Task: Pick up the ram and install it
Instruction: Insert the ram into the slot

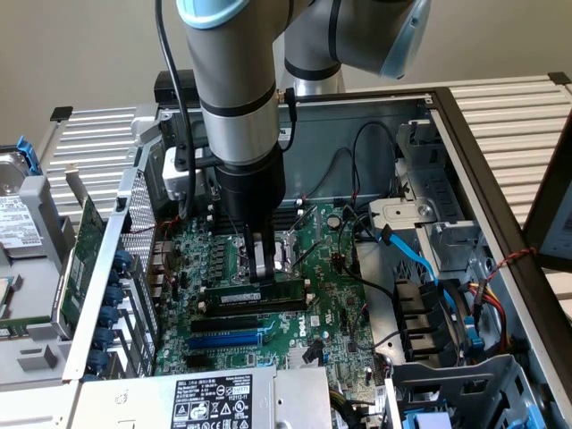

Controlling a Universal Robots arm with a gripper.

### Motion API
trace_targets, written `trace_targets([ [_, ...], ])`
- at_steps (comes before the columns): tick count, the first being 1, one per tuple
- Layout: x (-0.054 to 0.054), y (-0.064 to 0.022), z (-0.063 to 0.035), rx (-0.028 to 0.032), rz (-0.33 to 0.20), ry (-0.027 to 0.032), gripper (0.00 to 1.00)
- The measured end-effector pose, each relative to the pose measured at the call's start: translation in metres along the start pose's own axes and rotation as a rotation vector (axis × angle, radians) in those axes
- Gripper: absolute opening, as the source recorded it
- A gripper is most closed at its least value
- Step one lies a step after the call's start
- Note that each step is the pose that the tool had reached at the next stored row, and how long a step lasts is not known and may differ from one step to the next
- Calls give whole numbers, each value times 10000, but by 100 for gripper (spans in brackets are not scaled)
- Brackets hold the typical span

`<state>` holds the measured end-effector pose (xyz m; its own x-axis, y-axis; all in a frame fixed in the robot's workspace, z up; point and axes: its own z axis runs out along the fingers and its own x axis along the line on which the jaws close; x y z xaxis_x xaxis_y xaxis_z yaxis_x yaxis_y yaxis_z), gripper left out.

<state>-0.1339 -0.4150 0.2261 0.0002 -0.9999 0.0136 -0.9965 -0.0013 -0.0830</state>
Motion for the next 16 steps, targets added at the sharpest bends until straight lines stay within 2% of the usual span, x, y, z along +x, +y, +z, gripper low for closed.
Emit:
trace_targets([
  [10,0,2,4,0,0,0,14],
  [13,0,3,4,0,1,0,15],
  [14,0,3,4,0,1,0,22],
  [16,0,3,4,0,0,0,22],
])
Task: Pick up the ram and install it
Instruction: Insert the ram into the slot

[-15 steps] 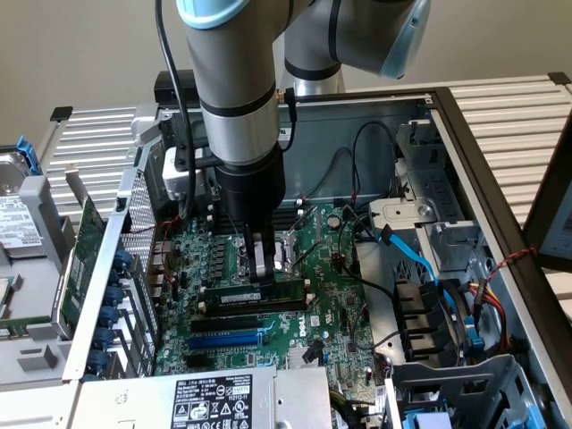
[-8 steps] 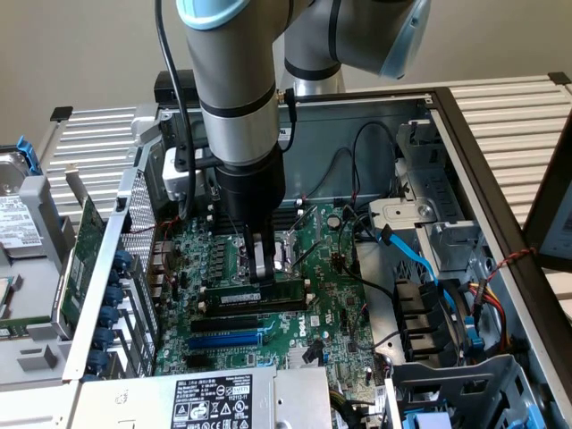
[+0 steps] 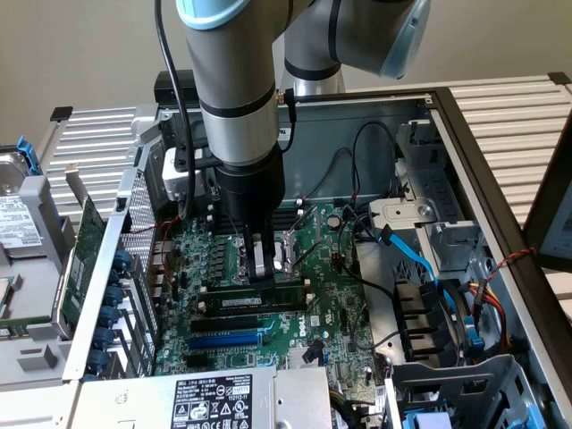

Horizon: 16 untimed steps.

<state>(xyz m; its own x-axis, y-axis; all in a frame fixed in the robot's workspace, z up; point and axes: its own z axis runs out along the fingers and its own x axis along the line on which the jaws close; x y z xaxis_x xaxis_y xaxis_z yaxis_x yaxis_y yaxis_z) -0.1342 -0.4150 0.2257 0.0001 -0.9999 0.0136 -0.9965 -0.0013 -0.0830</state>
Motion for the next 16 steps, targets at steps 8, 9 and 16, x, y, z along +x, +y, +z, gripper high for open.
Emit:
trace_targets([
  [8,1,-4,-60,-10,0,0,22],
  [9,1,-5,-72,-23,1,0,22],
  [16,2,-13,-169,-221,14,3,22],
])
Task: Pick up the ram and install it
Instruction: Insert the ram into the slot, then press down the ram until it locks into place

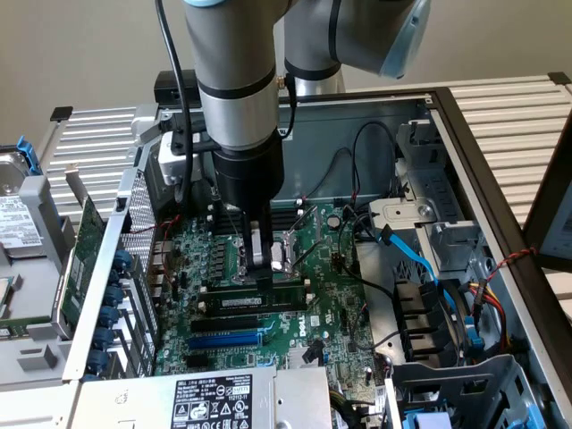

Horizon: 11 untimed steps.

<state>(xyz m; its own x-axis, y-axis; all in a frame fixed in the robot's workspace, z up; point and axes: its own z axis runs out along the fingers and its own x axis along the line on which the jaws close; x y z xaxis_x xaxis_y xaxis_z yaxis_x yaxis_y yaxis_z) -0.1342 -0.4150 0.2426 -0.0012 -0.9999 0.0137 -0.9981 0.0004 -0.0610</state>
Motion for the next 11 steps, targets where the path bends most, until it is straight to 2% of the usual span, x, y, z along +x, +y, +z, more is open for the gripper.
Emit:
trace_targets([
  [6,0,-4,-43,-23,0,-2,22],
  [7,0,-5,-48,-63,-3,-2,22],
  [11,1,-4,-55,-354,-5,-1,22],
])
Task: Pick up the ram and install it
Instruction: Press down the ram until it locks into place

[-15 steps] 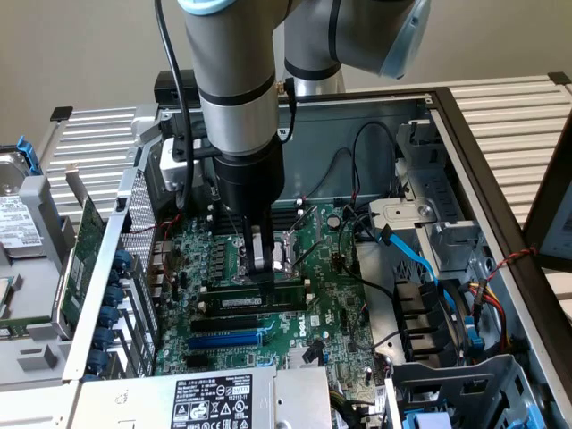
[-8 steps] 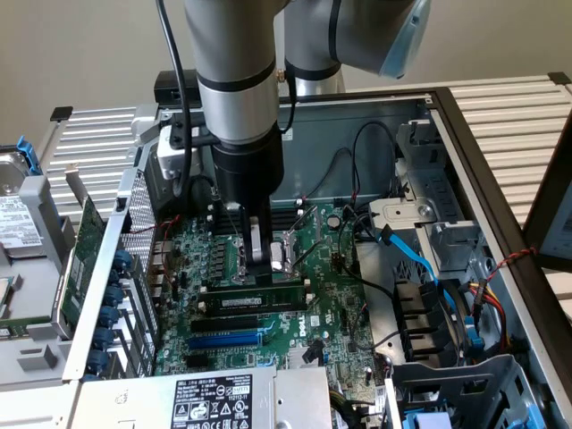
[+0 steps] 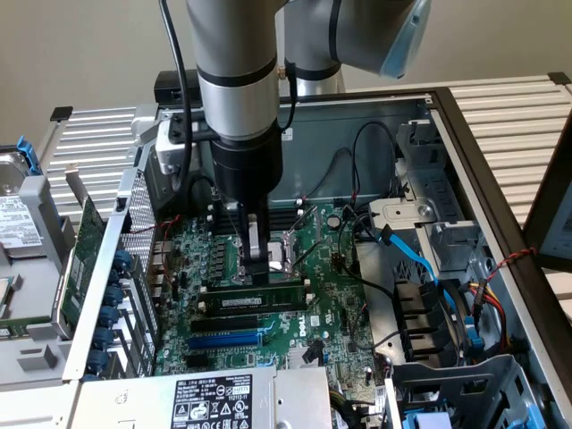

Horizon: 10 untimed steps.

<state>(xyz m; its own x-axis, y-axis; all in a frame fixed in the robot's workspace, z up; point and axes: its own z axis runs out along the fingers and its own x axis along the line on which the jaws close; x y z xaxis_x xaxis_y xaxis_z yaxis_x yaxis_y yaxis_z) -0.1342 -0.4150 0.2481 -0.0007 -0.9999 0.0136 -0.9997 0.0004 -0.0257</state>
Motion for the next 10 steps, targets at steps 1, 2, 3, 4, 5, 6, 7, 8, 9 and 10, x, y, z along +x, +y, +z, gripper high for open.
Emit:
trace_targets([
  [1,0,0,-1,-37,0,1,22],
  [2,0,1,-2,-58,0,2,22],
  [3,0,1,-7,-62,1,4,22],
  [4,0,0,-14,-62,1,2,22],
  [5,0,0,-22,-62,0,1,22],
  [6,0,-1,-32,-62,0,1,22],
  [7,0,-1,-39,-64,-1,1,22],
  [8,0,-1,-39,-64,-1,-1,22],
  [9,0,-1,-39,-66,0,-2,22],
  [10,0,-1,-40,-68,-1,-1,22],
])
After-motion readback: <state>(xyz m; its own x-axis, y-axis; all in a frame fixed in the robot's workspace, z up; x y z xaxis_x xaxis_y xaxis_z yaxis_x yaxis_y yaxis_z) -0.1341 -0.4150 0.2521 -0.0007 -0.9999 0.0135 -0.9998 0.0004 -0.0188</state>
